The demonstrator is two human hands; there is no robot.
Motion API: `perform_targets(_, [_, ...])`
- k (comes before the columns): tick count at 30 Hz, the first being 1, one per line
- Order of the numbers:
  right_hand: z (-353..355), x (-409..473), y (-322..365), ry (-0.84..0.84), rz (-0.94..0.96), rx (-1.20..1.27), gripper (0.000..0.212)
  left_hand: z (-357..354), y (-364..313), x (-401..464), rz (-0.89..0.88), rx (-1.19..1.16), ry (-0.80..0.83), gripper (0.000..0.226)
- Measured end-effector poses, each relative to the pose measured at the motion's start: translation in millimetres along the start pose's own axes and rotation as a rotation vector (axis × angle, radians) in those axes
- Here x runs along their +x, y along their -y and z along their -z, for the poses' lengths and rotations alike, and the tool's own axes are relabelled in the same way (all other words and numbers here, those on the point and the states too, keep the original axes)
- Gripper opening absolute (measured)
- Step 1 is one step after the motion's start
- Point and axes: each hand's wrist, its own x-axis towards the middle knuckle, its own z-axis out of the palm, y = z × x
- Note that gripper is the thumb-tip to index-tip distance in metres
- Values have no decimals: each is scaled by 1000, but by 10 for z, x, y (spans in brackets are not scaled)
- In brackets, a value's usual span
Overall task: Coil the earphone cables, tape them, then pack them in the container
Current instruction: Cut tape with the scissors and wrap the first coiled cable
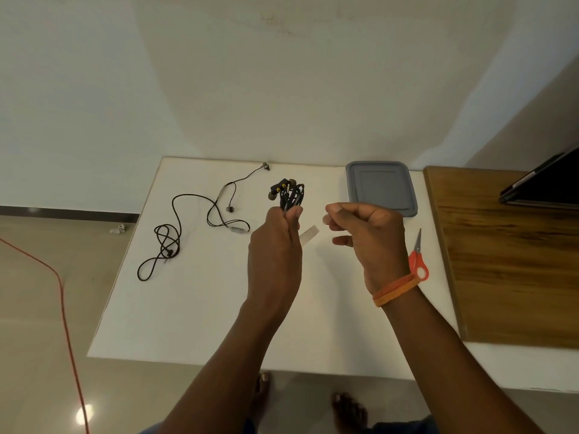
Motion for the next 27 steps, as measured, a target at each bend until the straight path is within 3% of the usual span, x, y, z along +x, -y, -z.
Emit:
perform_targets(5, [-89,-80,80,45,202,-29,6,36,54,40,79,35,-66,41])
perform_targets(11, [-89,-116,128,81,240,13,7,8,79,49,161,68,-49,40])
perform_targets(19, [61,-16,131,73,-23,143,11,22,81,62,281,-247,35,40])
perform_targets(27, [166,52,95,105,9,2,9,9,50,59,158,-208,36,43])
